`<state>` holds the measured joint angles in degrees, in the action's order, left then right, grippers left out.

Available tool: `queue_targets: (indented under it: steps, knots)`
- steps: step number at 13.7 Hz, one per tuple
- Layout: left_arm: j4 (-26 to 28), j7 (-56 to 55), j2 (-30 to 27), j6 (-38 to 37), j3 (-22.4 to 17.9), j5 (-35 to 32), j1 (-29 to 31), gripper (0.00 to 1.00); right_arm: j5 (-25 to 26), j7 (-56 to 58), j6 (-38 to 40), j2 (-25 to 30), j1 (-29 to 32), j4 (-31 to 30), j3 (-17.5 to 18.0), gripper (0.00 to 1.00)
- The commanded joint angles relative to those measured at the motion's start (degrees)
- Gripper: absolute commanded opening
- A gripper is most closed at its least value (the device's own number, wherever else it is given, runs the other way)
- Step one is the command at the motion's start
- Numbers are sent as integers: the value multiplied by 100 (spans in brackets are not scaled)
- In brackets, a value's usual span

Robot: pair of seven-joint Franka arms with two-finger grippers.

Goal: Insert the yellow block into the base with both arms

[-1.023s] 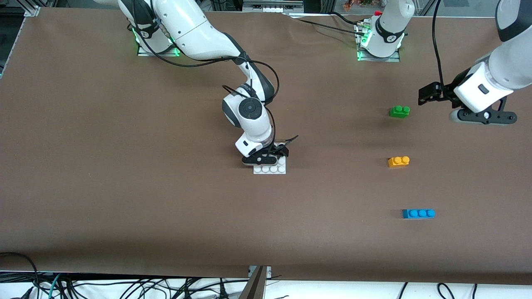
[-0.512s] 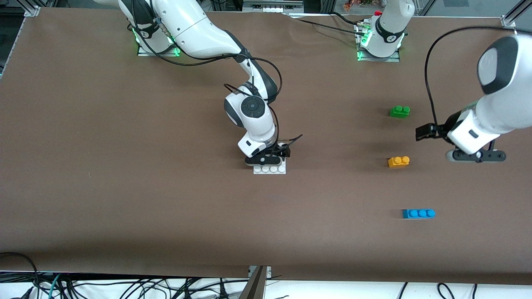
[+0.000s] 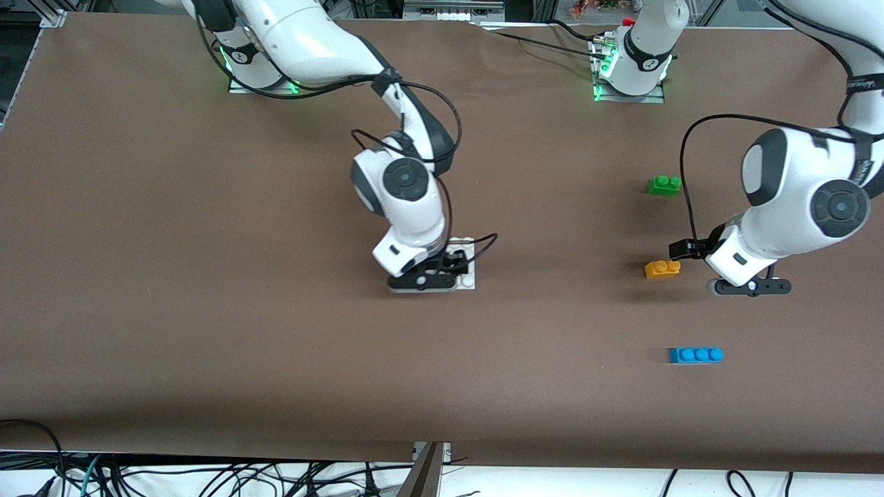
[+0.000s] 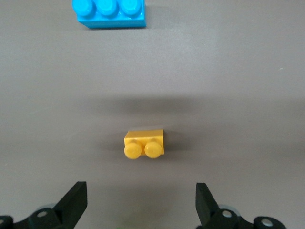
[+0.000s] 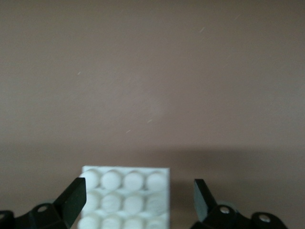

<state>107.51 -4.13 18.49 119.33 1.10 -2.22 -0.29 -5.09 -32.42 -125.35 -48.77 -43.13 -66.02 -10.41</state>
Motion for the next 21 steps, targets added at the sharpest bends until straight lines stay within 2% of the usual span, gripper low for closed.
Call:
queue_targets:
  steps: [1, 5, 8, 10, 12, 16, 17, 20, 21]
  knots:
    - [612, -88, -74, 799, 31, -139, 12, 100, -45, 1085, 658, 507, 567, -61, 5, 100]
    - [1263, -88, 251, 2197, 22, -139, 99, 100, -45, 2053, 1730, 1079, 999, -69, -416, 100]
    - [1264, -79, 550, 2594, 22, -147, 144, 100, -89, 2896, 2522, 1457, 1052, -87, -1066, 100]
    - [1273, -79, 603, 2613, 22, -148, 153, 100, -72, 3118, 2952, 1756, 1245, -113, -1244, 100]
    - [1264, -88, 665, 2639, 22, -148, 153, 100, -27, 3101, 3471, 2116, 1447, -166, -1261, 100]
    - [1282, -88, 708, 2630, 31, -139, 161, 100, 121, 3276, 3866, 2758, 2158, -544, -1209, 100]
    - [1273, -88, 778, 2639, 22, -139, 161, 100, 192, 3399, 4051, 2846, 2360, -553, -1104, 100]
    - [1255, -88, 893, 2648, 22, -139, 170, 99, 718, 3698, 4019, 3172, 3028, -675, -490, 100]
    - [1246, -88, 893, 2648, 22, -139, 179, 84, 746, 3707, 3931, 3242, 3204, -676, -323, 100]
